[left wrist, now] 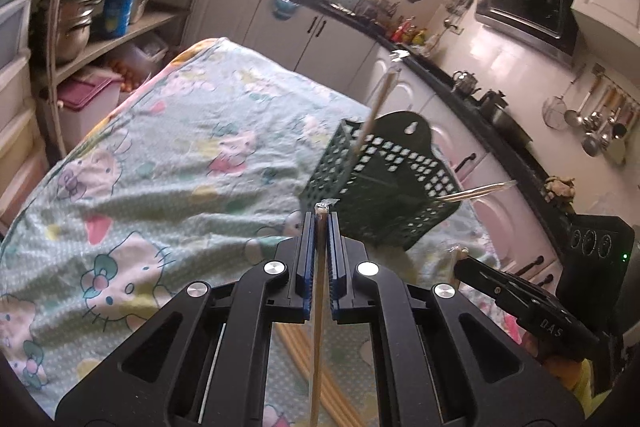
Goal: Organize utensils
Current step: 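Lift both chopsticks upright and carry them above the green caddy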
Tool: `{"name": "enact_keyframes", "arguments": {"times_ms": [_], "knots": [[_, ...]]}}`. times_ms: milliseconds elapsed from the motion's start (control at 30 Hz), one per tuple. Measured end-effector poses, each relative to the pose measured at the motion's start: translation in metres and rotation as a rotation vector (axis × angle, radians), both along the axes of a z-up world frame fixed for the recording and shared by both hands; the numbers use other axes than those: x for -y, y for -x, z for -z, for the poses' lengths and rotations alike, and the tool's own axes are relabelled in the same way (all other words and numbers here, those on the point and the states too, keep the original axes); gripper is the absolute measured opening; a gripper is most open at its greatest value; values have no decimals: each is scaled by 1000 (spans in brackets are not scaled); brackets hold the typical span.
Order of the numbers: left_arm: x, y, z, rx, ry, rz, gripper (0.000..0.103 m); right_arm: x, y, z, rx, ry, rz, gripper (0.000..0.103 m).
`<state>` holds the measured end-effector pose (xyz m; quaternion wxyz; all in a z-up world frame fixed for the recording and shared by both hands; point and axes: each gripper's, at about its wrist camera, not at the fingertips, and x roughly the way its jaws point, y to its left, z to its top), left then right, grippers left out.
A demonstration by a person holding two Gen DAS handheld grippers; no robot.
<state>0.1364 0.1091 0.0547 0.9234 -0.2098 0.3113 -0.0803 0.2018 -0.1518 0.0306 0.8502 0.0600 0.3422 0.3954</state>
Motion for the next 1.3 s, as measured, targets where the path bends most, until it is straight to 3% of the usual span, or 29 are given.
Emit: {"name": "enact_keyframes", "arguments": {"times_ms": [600,1300], "knots": [[52,-11,-39,95,-38,108,1,61,18,-35,154,-64,141,6],[88,-42,-105,259,-127,139,1,67,5,-87,306,-87,193,6]]}}
